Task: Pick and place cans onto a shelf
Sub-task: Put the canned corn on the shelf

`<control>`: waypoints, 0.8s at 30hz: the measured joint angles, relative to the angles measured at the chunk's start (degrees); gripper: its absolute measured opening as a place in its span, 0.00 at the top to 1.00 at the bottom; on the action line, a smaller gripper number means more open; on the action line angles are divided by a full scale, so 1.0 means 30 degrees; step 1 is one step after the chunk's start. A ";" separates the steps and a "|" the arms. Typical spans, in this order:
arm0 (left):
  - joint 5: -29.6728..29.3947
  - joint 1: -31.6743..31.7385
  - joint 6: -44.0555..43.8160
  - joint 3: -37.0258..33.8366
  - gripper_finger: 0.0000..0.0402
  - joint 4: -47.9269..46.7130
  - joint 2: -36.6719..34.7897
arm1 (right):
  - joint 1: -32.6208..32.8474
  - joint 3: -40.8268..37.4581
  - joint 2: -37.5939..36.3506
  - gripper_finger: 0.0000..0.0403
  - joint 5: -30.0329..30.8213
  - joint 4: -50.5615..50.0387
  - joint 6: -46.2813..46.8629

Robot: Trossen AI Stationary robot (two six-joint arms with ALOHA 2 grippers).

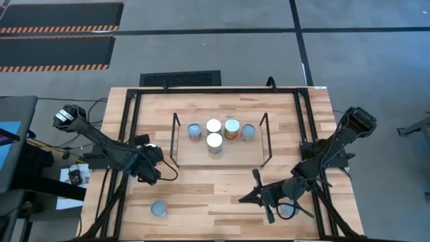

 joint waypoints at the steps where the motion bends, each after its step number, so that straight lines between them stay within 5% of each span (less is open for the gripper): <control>1: 0.0020 0.0162 0.0015 0.0000 0.78 0.0000 0.0005 | -0.0006 0.0000 0.0000 0.99 0.0000 0.0000 0.0000; 14: 0.1040 0.2538 0.1257 0.0000 0.74 -0.0006 -0.0001 | 0.0001 0.0000 0.0000 0.99 -0.0007 0.0000 0.0000; 24: 0.1750 0.3091 0.2131 0.0022 0.88 -0.0032 -0.0030 | 0.0001 0.0007 0.0000 0.99 -0.0007 0.0009 -0.0007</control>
